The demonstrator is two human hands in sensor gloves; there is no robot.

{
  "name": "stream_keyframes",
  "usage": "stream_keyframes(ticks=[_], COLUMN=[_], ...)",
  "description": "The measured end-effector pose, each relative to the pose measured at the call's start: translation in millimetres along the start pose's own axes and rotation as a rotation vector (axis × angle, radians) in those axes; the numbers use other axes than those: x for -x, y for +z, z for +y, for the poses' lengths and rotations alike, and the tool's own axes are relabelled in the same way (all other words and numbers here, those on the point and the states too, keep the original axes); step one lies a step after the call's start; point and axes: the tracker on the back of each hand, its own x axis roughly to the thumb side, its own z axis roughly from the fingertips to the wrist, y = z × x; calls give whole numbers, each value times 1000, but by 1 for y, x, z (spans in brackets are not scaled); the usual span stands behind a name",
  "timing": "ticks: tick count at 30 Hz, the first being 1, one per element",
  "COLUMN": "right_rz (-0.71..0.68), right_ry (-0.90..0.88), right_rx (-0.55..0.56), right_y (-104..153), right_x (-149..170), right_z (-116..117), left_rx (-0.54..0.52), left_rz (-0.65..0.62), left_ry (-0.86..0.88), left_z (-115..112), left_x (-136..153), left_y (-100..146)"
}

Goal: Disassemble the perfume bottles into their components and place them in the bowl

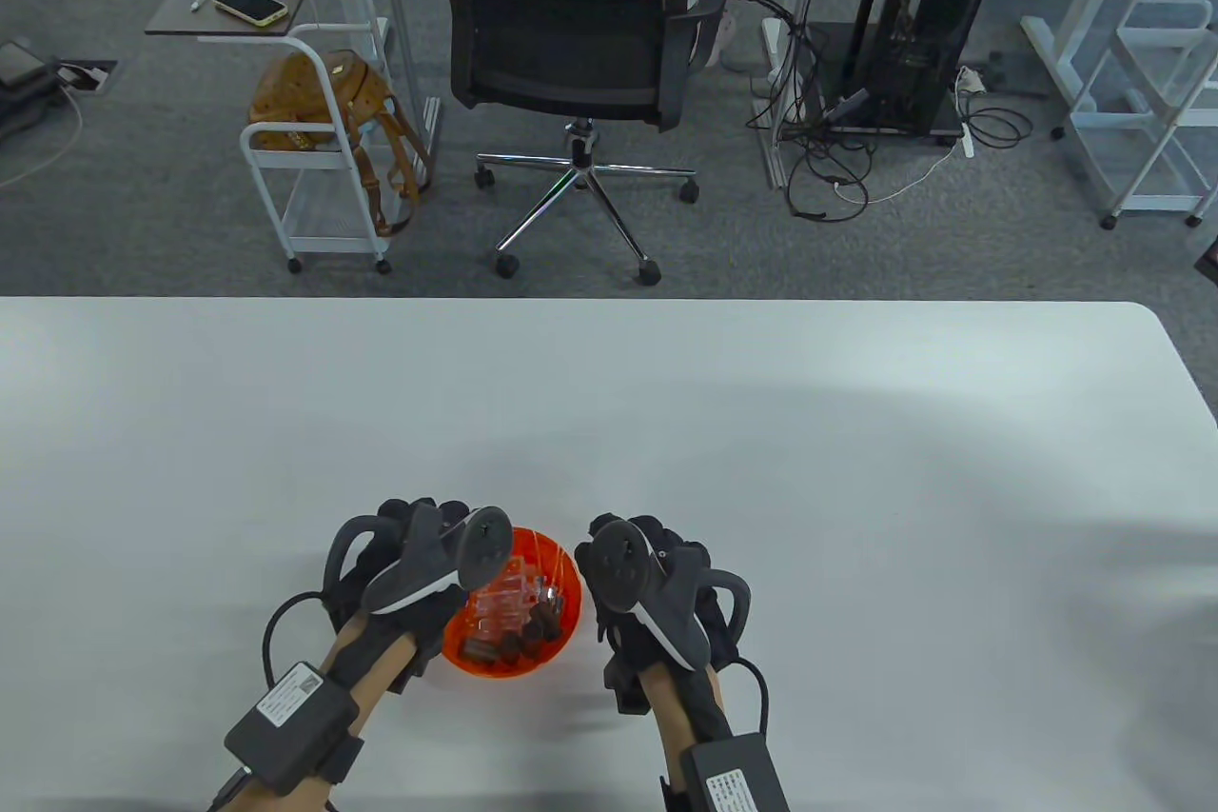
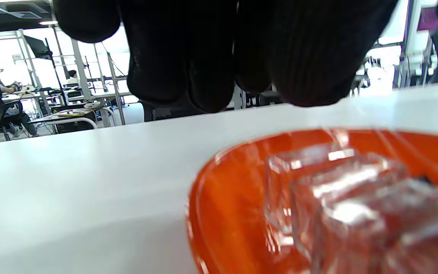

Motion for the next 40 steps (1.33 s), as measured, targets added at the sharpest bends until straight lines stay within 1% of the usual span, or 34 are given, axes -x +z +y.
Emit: stream_keyframes(ticks=[1, 3, 5, 7, 9, 12, 14, 16, 19, 21, 23, 26, 32, 40], right_rz=[-7, -28, -55, -92, -133, -166, -178, -186, -200, -210, -215, -213, -187, -178], right_ry=[13, 70, 139, 226, 283, 357, 397, 454, 527, 543, 563, 579, 561, 527], right_rx=[16, 82, 131, 201, 245, 310, 339, 360, 385, 400, 395, 376, 348, 305], right_y=[0, 2, 2, 2, 3, 5, 6, 6, 7, 8, 8, 8, 6, 7], right_x=[0, -2, -3, -3, -2, 4, 7, 11, 15, 17, 20, 24, 32, 33], right_z=[-2, -9, -16, -23, -28, -32, -33, -32, -28, -25, -20, -15, -13, -12], left_rx=[-19, -100, -172, -266, -325, -399, -405, -436, -463, -433, -401, -366, -359, -341], left_rz=[4, 5, 3, -1, -4, 1, 9, 11, 18, 29, 35, 35, 33, 34], left_ry=[23, 89, 119, 118, 104, 58, 33, 12, 10, 11, 6, 6, 32, 30], left_z=[4, 18, 28, 36, 38, 34, 28, 20, 9, 2, -6, -11, -12, -13], left_x=[4, 18, 31, 46, 55, 71, 77, 82, 90, 93, 95, 95, 93, 93], left_y=[3, 13, 23, 35, 44, 59, 66, 74, 80, 81, 81, 79, 77, 77])
